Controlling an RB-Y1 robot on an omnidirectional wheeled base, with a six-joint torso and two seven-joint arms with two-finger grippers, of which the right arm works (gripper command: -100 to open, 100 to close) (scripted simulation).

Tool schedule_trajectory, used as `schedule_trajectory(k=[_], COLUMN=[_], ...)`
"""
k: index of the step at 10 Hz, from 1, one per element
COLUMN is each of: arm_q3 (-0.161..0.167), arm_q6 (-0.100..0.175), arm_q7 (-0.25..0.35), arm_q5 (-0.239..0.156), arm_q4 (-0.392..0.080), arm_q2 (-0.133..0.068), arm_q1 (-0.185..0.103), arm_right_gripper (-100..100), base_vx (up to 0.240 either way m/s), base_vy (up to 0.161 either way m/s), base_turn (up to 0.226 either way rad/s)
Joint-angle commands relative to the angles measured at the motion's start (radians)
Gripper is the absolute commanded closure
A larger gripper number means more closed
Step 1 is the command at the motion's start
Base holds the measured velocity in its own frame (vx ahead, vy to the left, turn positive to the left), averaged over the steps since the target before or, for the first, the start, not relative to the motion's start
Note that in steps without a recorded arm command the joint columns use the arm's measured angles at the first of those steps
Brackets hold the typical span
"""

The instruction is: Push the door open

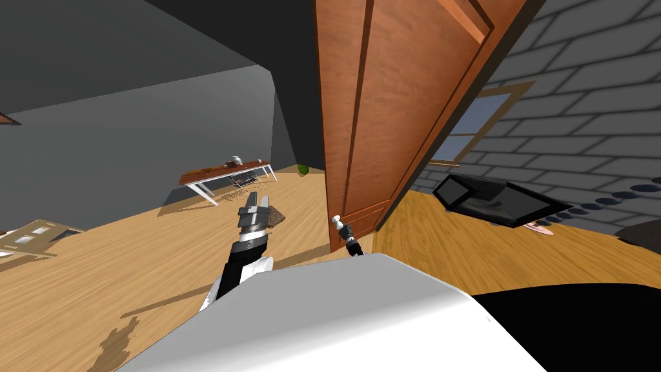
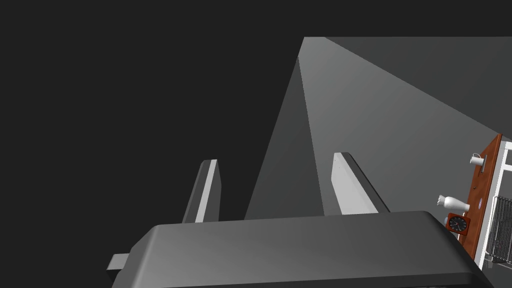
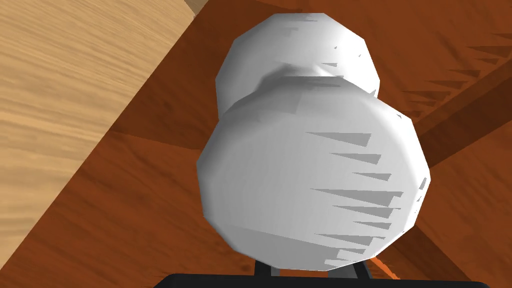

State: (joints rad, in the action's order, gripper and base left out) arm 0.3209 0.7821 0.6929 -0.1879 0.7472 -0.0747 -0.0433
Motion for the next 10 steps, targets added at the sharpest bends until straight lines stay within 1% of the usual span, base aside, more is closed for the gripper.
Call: schedule_trajectory(k=[1, 2, 3, 4, 5, 6, 7, 10], arm_q3=[0.014, 0.014, 0.02, 0.02, 0.02, 0.02, 0.027, 0.027], arm_q6=[0.021, 0.021, 0.02, 0.02, 0.02, 0.02, 0.019, 0.019], arm_q7=[0.05, 0.068, 0.099, 0.11, 0.11, 0.11, 0.151, 0.151], arm_q5=[-0.018, -0.018, -0.032, -0.032, -0.032, -0.032, -0.046, -0.046], arm_q4=[0.016, 0.016, 0.011, 0.011, -0.001, 0.011, 0.006, 0.006], arm_q2=[0.006, 0.006, 0.007, 0.007, 0.007, 0.007, 0.009, 0.009], arm_q1=[-0.015, -0.015, -0.021, -0.021, -0.021, -0.021, -0.026, -0.026], arm_right_gripper=[100, 100, 100, 100, 100, 100, 100, 100], base_vx=[0.047, 0.045, 0.035, 0.025, 0.018, 0.0, 0.017, 0.012], base_vy=[0.029, 0.029, 0.031, 0.024, 0.012, 0.0, 0.011, 0.009], base_turn=[-0.06, -0.031, -0.044, -0.013, 0.026, 0.0, -0.053, -0.006])
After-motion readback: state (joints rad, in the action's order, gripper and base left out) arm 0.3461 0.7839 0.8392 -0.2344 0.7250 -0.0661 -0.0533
